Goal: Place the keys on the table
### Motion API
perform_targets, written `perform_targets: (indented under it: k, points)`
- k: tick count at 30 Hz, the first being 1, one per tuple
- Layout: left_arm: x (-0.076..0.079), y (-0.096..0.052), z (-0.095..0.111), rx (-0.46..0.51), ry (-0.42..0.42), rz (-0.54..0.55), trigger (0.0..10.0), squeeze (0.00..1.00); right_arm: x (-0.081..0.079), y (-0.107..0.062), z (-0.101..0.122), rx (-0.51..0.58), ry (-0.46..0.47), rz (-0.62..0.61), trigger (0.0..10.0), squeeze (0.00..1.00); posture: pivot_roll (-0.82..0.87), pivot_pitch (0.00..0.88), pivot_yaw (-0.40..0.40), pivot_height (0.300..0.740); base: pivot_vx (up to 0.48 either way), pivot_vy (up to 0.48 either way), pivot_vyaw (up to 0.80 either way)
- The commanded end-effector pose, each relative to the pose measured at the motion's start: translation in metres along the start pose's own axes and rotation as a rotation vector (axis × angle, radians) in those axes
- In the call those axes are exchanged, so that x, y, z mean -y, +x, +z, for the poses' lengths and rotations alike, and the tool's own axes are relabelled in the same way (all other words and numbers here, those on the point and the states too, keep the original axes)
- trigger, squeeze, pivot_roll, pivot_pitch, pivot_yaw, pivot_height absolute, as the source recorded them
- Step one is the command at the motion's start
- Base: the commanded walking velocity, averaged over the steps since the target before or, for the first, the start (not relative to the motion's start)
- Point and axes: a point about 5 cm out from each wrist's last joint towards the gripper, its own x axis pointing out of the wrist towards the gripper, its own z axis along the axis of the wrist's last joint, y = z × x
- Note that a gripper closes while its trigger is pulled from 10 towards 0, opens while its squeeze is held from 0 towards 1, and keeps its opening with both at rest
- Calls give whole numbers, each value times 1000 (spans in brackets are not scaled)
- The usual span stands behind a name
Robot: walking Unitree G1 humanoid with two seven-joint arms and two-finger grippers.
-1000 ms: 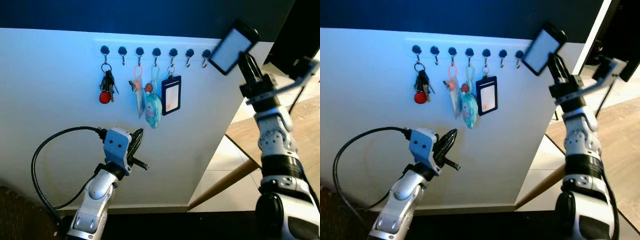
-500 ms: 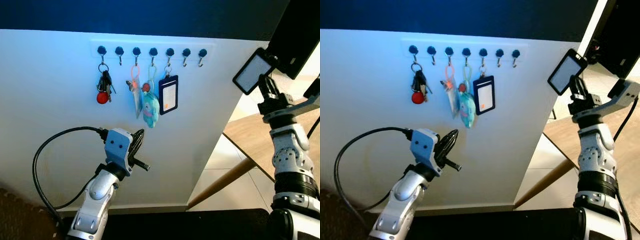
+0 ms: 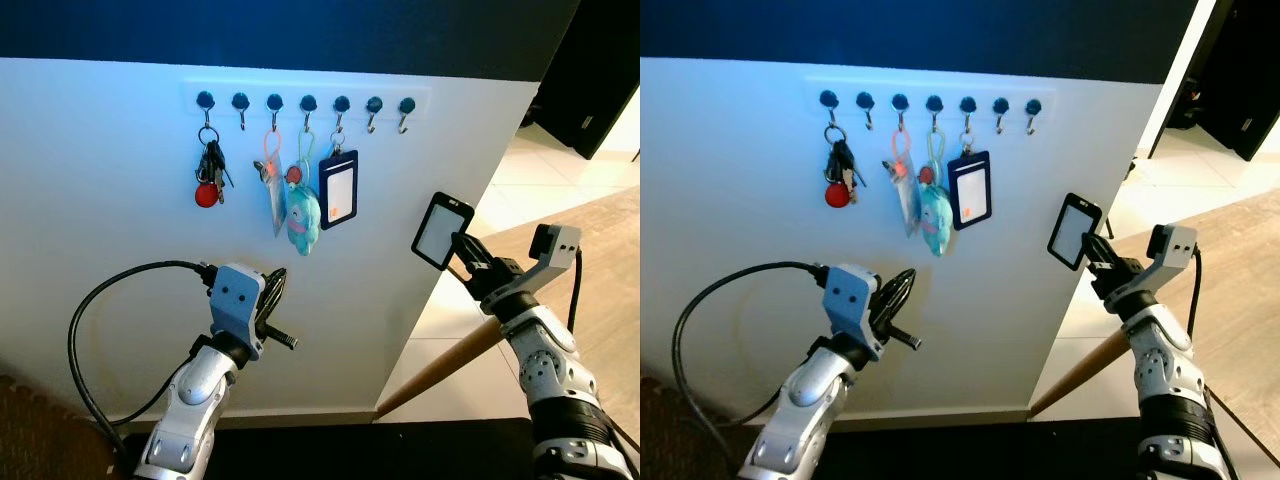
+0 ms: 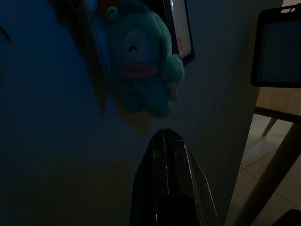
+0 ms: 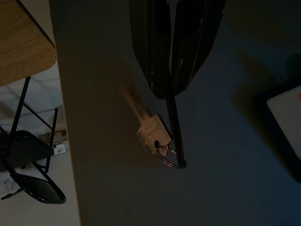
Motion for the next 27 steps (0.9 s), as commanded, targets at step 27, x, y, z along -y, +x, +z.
perform_targets:
  k: [27]
  points:
    - [-44, -101, -144, -703, -47, 484, 10000, 0, -5, -113, -178, -713, -178, -298, 10000, 0, 83, 61, -60, 740, 0, 0, 0]
